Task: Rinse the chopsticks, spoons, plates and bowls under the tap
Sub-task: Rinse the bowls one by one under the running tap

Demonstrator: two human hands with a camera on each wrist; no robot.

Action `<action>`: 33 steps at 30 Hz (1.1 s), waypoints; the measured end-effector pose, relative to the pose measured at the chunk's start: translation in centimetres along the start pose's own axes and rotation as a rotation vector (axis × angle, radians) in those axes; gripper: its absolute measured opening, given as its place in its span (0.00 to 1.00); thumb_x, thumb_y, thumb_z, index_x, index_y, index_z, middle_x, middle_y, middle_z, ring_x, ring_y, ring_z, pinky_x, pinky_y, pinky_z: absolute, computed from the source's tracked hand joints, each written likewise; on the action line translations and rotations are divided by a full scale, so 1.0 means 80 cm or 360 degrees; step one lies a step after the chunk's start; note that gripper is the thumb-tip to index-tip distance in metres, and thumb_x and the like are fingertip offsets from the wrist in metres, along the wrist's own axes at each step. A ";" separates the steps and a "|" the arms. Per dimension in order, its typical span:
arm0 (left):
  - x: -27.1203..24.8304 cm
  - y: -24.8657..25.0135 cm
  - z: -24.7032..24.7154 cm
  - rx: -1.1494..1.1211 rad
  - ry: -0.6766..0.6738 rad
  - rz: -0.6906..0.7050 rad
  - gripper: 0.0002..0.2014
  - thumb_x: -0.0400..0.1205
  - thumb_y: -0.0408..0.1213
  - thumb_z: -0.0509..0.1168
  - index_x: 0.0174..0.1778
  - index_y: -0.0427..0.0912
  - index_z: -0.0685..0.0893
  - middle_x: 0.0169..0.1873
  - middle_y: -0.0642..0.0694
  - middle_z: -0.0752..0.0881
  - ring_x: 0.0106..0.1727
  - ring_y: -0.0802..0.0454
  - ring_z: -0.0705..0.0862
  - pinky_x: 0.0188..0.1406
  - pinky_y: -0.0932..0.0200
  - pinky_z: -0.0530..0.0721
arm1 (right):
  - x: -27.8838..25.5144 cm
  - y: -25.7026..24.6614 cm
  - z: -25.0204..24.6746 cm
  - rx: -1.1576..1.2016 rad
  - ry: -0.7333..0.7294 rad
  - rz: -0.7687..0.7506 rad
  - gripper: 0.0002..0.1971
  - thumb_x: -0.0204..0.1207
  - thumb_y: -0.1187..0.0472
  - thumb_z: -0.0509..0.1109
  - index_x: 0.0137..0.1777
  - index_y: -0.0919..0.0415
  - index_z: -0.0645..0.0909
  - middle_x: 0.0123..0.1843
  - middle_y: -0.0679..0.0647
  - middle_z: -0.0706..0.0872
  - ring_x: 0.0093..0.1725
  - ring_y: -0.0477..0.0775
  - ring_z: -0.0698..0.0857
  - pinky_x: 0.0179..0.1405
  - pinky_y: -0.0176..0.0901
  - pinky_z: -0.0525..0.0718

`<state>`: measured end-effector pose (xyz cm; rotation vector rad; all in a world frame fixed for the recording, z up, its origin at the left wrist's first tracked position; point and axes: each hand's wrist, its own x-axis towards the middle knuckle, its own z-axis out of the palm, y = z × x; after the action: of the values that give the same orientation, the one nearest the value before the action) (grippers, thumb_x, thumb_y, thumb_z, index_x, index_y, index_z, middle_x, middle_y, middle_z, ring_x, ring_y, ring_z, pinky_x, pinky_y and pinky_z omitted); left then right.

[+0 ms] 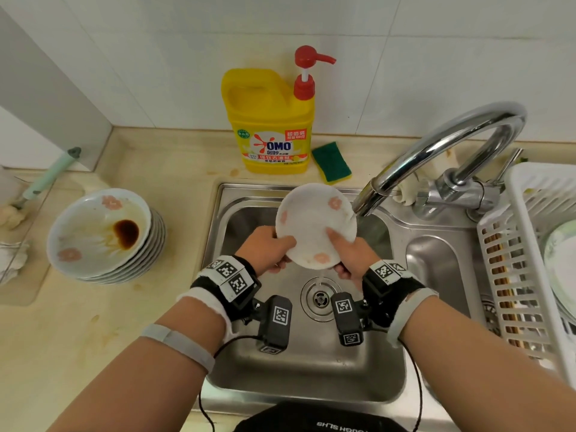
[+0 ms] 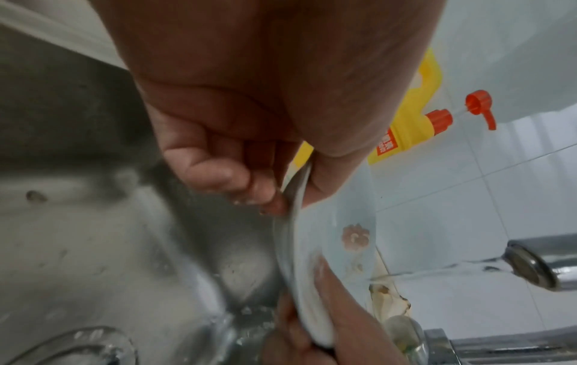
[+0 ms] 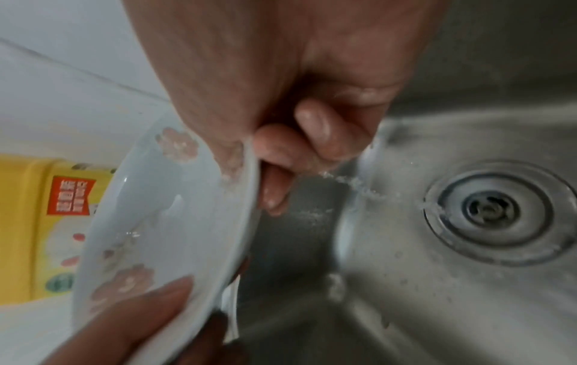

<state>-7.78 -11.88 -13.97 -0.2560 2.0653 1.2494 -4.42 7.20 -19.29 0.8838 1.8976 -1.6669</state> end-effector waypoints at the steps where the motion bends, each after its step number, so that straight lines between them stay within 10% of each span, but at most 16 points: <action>1: -0.001 -0.002 0.008 -0.0065 -0.0058 -0.0048 0.08 0.86 0.37 0.65 0.52 0.34 0.84 0.30 0.43 0.86 0.24 0.55 0.81 0.23 0.63 0.80 | -0.002 0.004 0.007 0.0157 0.0010 0.0034 0.27 0.84 0.40 0.67 0.53 0.70 0.83 0.23 0.54 0.79 0.19 0.47 0.71 0.17 0.36 0.70; 10: -0.013 -0.005 0.027 -0.0520 -0.0255 -0.0171 0.15 0.85 0.31 0.62 0.67 0.33 0.81 0.47 0.33 0.93 0.45 0.42 0.94 0.38 0.53 0.91 | -0.014 0.008 0.020 0.0245 -0.0115 0.0112 0.17 0.82 0.48 0.73 0.47 0.64 0.81 0.23 0.52 0.75 0.20 0.47 0.68 0.20 0.37 0.66; 22: -0.009 0.014 -0.023 0.0191 -0.0586 -0.0258 0.12 0.84 0.25 0.62 0.64 0.34 0.79 0.39 0.35 0.91 0.35 0.47 0.91 0.45 0.52 0.93 | -0.009 -0.017 -0.018 -0.0502 -0.0126 -0.0154 0.32 0.80 0.33 0.67 0.46 0.68 0.85 0.30 0.63 0.90 0.21 0.53 0.83 0.18 0.38 0.77; 28: 0.009 -0.020 0.001 -0.0098 -0.0197 -0.0107 0.14 0.87 0.32 0.64 0.66 0.28 0.80 0.40 0.35 0.92 0.39 0.45 0.93 0.43 0.51 0.94 | -0.009 -0.005 -0.019 -0.0407 0.0014 -0.0116 0.23 0.87 0.44 0.65 0.43 0.65 0.82 0.22 0.53 0.84 0.17 0.48 0.79 0.15 0.36 0.73; 33: 0.013 -0.030 0.030 -0.0539 -0.0139 0.0006 0.21 0.86 0.28 0.67 0.75 0.41 0.75 0.61 0.40 0.87 0.52 0.45 0.91 0.49 0.41 0.93 | -0.011 0.010 -0.018 -0.0274 0.0113 0.0002 0.16 0.84 0.54 0.67 0.37 0.63 0.81 0.21 0.52 0.79 0.20 0.49 0.76 0.21 0.39 0.70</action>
<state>-6.26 -10.91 -17.00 -0.3444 1.7746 1.5820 -3.16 8.55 -18.98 0.8843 2.0519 -1.4629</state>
